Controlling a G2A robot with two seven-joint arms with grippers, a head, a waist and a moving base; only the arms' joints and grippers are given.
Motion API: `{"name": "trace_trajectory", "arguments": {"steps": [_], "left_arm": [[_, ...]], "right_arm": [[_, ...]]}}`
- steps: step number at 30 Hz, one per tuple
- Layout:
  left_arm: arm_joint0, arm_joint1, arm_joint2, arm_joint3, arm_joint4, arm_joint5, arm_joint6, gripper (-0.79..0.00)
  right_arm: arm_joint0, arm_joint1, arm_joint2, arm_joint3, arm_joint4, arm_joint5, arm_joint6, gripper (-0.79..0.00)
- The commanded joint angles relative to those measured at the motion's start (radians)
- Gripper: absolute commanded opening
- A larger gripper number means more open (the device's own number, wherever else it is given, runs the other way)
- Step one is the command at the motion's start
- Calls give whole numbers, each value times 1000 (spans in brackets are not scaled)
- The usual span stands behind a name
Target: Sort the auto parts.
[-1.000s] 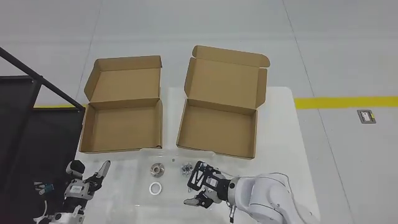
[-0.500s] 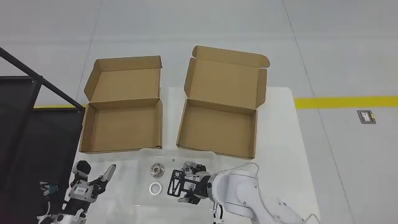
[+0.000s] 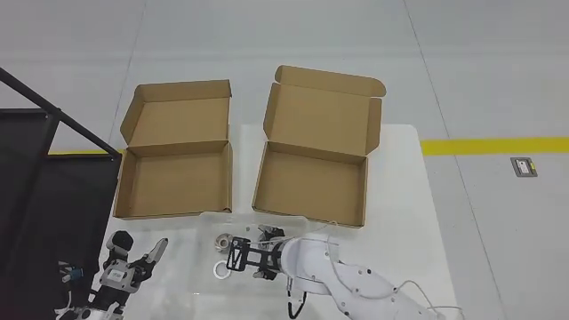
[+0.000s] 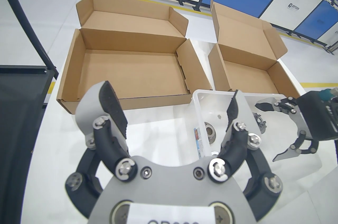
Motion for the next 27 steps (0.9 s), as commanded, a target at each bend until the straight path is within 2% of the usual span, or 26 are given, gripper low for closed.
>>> {"name": "trace_trajectory", "arguments": {"steps": [1, 8, 9, 10, 11, 13, 15, 21, 24, 27], "left_arm": [[0, 0, 0, 0, 0, 0, 0, 0], [0, 0, 0, 0, 0, 0, 0, 0], [0, 0, 0, 0, 0, 0, 0, 0], [0, 0, 0, 0, 0, 0, 0, 0], [0, 0, 0, 0, 0, 0, 0, 0], [0, 0, 0, 0, 0, 0, 0, 0], [0, 0, 0, 0, 0, 0, 0, 0], [0, 0, 0, 0, 0, 0, 0, 0], [0, 0, 0, 0, 0, 0, 0, 0], [0, 0, 0, 0, 0, 0, 0, 0]], "right_arm": [[7, -8, -5, 23, -2, 2, -2, 0], [37, -40, -16, 102, 8, 20, 23, 0], [41, -44, -17, 111, 11, 19, 20, -175], [44, -48, -16, 123, 13, 23, 18, -409], [46, -52, -16, 133, 14, 26, 18, -459], [50, -58, -13, 149, 15, 32, 17, -646], [51, -62, -10, 157, 13, 34, 12, -785], [24, -56, 19, 125, -20, 43, -26, -785], [-16, -36, 52, 39, -66, 34, -60, -785], [-81, -4, 106, -112, -128, 16, -81, -785]]}}
